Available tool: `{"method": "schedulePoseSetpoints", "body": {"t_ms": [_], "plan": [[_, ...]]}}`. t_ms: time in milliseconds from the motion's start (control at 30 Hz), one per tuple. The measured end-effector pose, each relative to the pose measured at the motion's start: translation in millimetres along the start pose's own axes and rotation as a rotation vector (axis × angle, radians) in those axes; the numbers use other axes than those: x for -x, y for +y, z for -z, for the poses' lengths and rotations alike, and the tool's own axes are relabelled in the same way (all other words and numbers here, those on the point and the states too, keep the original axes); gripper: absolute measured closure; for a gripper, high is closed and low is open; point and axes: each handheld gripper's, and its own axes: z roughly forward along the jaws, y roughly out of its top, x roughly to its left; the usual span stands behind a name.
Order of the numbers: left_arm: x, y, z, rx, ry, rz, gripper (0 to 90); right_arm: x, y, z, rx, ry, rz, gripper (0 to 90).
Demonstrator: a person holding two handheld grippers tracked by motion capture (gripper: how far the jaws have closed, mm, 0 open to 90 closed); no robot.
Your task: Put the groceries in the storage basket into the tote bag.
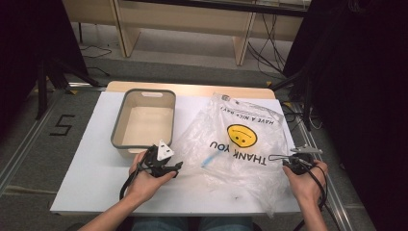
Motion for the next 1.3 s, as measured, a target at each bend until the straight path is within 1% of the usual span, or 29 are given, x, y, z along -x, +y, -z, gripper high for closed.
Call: {"method": "schedulePoseSetpoints", "body": {"t_ms": [100, 167, 233, 267, 333, 367, 400, 433, 467, 500, 533, 600, 700, 767, 800, 833, 900, 933, 1000, 1067, 1200, 1233, 1300], "plan": [[0.4, -2.2, -2.1, -0.011, 0.001, 0.003, 44.0, -0.8, 2.5, 14.1, 0.056, 0.005, -0.035, 56.9], [0.4, -2.9, -2.4, -0.022, 0.004, 0.007, 44.3, -2.6, 1.5, 21.1, 0.071, 0.020, -0.053, 52.1], [0.0, -3.4, -2.4, -0.028, 0.008, 0.008, 44.5, -6.6, -0.7, 25.0, 0.074, 0.067, -0.080, 49.0], [-0.1, -3.6, -2.3, -0.031, 0.010, 0.008, 44.7, -10.9, -2.7, 26.4, 0.069, 0.116, -0.092, 47.9], [-0.3, -4.0, -1.3, -0.037, 0.013, 0.014, 45.0, -18.6, -5.4, 27.3, 0.051, 0.177, -0.099, 45.0], [-0.4, -4.1, -0.6, -0.037, 0.011, 0.019, 46.0, -24.1, -6.7, 27.1, 0.029, 0.217, -0.090, 43.2], [-0.6, -4.0, 0.7, -0.039, 0.014, 0.023, 46.4, -28.5, -7.6, 27.4, 0.013, 0.245, -0.084, 42.7], [-0.9, -3.8, 2.1, -0.043, 0.016, 0.022, 46.4, -33.2, -8.5, 28.2, -0.001, 0.266, -0.075, 42.0], [-0.5, -4.0, 3.2, -0.034, 0.020, 0.030, 46.6, -36.7, -9.2, 28.8, -0.013, 0.283, -0.063, 41.5], [-1.0, -4.3, 4.0, -0.035, 0.017, 0.031, 46.9, -42.6, -10.5, 30.2, -0.029, 0.313, -0.043, 41.6], [-1.4, -4.9, 4.0, -0.038, 0.018, 0.035, 47.2, -46.8, -11.3, 31.5, -0.030, 0.337, -0.028, 41.6], [-2.4, -6.5, 2.9, -0.054, 0.016, 0.039, 48.7, -53.9, -12.8, 32.9, -0.035, 0.364, 0.000, 41.6], [-3.2, -9.8, -0.2, -0.087, 0.015, 0.043, 51.1, -64.0, -16.1, 33.4, -0.088, 0.403, 0.048, 41.9], [-3.7, -10.9, -1.6, -0.103, 0.010, 0.044, 53.2, -69.2, -19.6, 31.1, -0.121, 0.408, 0.082, 42.7], [-3.9, -11.3, -2.3, -0.108, 0.005, 0.043, 54.3, -71.8, -22.0, 28.8, -0.146, 0.413, 0.107, 43.5], [-3.8, -11.7, -2.8, -0.116, 0.001, 0.047, 55.2, -73.1, -23.7, 26.9, -0.158, 0.418, 0.122, 44.4], [-3.7, -12.8, -4.5, -0.127, -0.006, 0.052, 56.9, -75.2, -25.9, 24.1, -0.187, 0.412, 0.146, 46.1], [-3.9, -13.2, -5.0, -0.137, -0.009, 0.047, 57.8, -75.9, -26.7, 22.9, -0.200, 0.411, 0.160, 47.2], [-3.4, -14.1, -6.6, -0.143, -0.014, 0.054, 59.6, -77.1, -27.9, 21.1, -0.213, 0.404, 0.181, 49.7], [-3.7, -14.7, -7.2, -0.158, -0.020, 0.052, 61.6, -78.1, -29.0, 19.7, -0.231, 0.402, 0.215, 53.3], [-4.3, -16.1, -8.8, -0.186, -0.028, 0.061, 65.4, -80.8, -31.2, 18.1, -0.262, 0.395, 0.289, 65.7], [-4.4, -16.3, -9.0, -0.190, -0.031, 0.063, 66.7, -81.0, -30.9, 18.5, -0.262, 0.386, 0.306, 70.7], [-4.6, -16.2, -9.1, -0.198, -0.036, 0.062, 70.6, -80.9, -30.3, 18.9, -0.268, 0.395, 0.329, 78.3]]}}
